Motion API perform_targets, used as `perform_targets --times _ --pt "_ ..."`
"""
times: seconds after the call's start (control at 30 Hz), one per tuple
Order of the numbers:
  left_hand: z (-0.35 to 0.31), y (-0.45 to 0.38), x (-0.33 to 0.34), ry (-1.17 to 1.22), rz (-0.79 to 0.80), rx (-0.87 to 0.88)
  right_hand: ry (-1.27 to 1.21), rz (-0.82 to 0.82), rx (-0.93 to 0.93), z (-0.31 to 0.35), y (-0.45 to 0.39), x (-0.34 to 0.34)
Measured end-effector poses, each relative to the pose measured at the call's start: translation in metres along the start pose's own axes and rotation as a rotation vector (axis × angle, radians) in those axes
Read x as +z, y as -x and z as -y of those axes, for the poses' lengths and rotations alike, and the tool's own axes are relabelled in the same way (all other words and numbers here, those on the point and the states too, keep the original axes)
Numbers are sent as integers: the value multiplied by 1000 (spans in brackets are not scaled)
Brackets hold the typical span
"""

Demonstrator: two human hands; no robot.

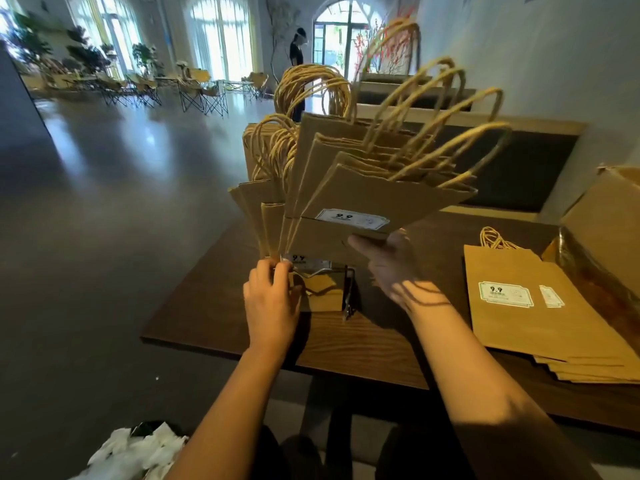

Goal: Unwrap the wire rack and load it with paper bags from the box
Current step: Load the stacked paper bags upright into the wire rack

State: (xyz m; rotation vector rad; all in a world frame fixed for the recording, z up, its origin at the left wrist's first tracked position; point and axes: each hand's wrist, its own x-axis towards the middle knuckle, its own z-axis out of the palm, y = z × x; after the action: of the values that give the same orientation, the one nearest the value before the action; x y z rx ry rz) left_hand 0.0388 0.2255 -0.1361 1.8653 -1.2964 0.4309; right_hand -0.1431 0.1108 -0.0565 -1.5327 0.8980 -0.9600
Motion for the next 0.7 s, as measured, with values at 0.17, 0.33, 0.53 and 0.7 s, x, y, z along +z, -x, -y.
perform_targets --times 0.17,0.33,0.53,0.7 --pt "6 4 11 135 -28 7 -194 64 173 6 2 20" --pt "5 11 9 286 -86 -18 -324 142 279 3 3 26" --pt "7 21 -1 326 -122 -99 -285 118 296 -6 1 30" --pt "5 23 -11 358 -93 -193 -412 133 325 -15 3 33"
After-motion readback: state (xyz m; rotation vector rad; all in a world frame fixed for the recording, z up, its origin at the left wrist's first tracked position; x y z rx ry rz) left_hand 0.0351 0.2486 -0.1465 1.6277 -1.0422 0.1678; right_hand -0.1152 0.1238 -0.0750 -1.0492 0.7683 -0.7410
